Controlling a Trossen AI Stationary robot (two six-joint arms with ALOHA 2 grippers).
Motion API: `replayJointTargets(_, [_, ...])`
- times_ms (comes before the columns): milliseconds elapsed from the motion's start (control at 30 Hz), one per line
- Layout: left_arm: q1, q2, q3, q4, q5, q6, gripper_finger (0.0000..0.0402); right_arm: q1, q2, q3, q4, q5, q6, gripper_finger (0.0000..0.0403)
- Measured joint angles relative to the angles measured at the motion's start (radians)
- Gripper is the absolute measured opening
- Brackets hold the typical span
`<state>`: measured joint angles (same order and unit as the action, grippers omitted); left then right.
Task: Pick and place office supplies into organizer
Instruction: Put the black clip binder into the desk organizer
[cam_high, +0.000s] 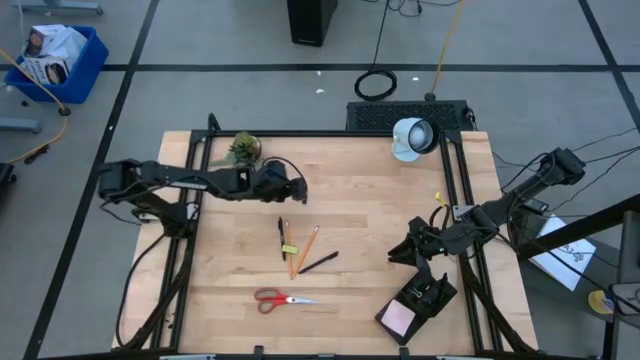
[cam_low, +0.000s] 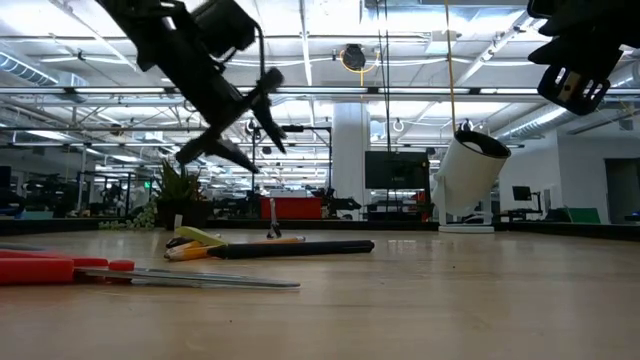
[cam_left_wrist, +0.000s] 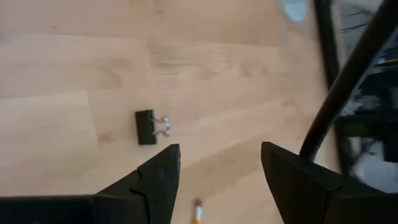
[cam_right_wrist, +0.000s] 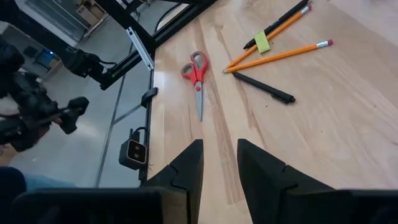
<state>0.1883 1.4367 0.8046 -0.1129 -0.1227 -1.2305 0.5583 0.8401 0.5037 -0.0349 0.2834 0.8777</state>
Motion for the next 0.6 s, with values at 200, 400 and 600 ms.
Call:
replayJointTargets(200, [0.0,0.098,0.052,-0.01,-0.006,0.008,0.0229,0.005,0.0,0.0,0.007,0.0,0.007,0.0089])
replayJointTargets(400, [0.003,0.135,0.063,-0.055,-0.018,0.014,0.0229,0.008,0.0,0.0,0.008,0.001,0.013,0.0089])
replayJointTargets(600, [0.005,0.135,0.063,-0.092,-0.064,0.026,0.0229,0.007,0.0,0.0,0.009,0.001,0.014,0.0089])
